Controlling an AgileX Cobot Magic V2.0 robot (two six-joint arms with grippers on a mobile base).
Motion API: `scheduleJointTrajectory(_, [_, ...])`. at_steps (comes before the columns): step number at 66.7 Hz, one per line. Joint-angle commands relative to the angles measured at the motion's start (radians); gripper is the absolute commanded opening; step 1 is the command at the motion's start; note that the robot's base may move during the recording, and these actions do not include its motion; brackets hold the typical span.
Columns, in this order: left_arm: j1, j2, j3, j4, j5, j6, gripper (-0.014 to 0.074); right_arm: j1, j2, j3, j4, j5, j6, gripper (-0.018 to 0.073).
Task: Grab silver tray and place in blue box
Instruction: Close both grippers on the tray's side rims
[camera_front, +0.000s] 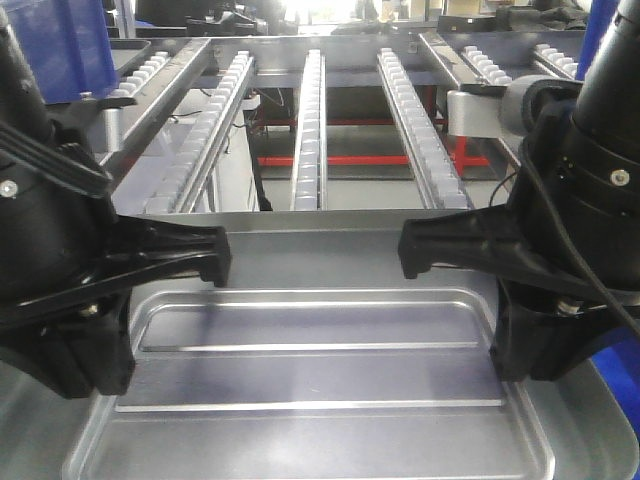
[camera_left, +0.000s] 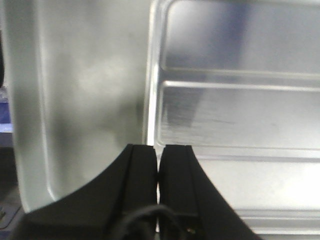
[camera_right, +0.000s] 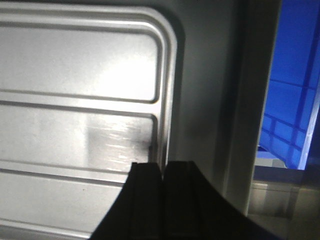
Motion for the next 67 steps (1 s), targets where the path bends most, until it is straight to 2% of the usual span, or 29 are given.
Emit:
scheduleJointTrajectory(1, [-0.008, -0.028, -0.028, 0.014, -0.017, 0.002, -0.0006, -0.001, -0.024, -0.021, -0.021, -0.015, 0.001, 0.006])
scheduleJointTrajectory(10, [-0.008, -0.028, -0.028, 0.056, -0.013, 0.002, -0.0006, -0.001, -0.024, -0.021, -0.021, -0.018, 0.001, 0.006])
scheduleJointTrajectory(35, [-0.008, -0.028, -0.028, 0.077, -0.013, 0.002, -0.0006, -0.001, -0.024, -0.021, -0.021, -0.024, 0.001, 0.0065])
scheduleJointTrajectory(40, [-0.008, -0.028, -0.028, 0.077, -0.013, -0.003, -0.0006, -0.001, -0.024, -0.021, -0.021, -0.024, 0.001, 0.0109])
scheduleJointTrajectory(48, [-0.008, -0.028, -0.028, 0.082, -0.013, -0.092, -0.0006, -0.001, -0.024, -0.021, -0.021, -0.029, 0.001, 0.0267])
scheduleJointTrajectory(53, [-0.004, -0.028, -0.028, 0.094, -0.013, -0.1, -0.0002, -0.001, -0.024, -0.021, -0.021, -0.029, 0.001, 0.034])
scheduleJointTrajectory(56, [-0.004, -0.028, -0.028, 0.103, -0.011, -0.1, 0.0034, -0.001, -0.024, -0.021, -0.021, -0.027, 0.001, 0.036])
scheduleJointTrajectory(64, [-0.004, -0.028, -0.028, 0.118, -0.009, -0.1, 0.0242, -0.001, -0.018, -0.021, -0.021, -0.027, 0.001, 0.0364])
scheduleJointTrajectory(67, [-0.004, -0.028, -0.028, 0.118, -0.013, -0.1, 0.0292, -0.001, -0.014, -0.021, -0.021, -0.024, 0.001, 0.0364])
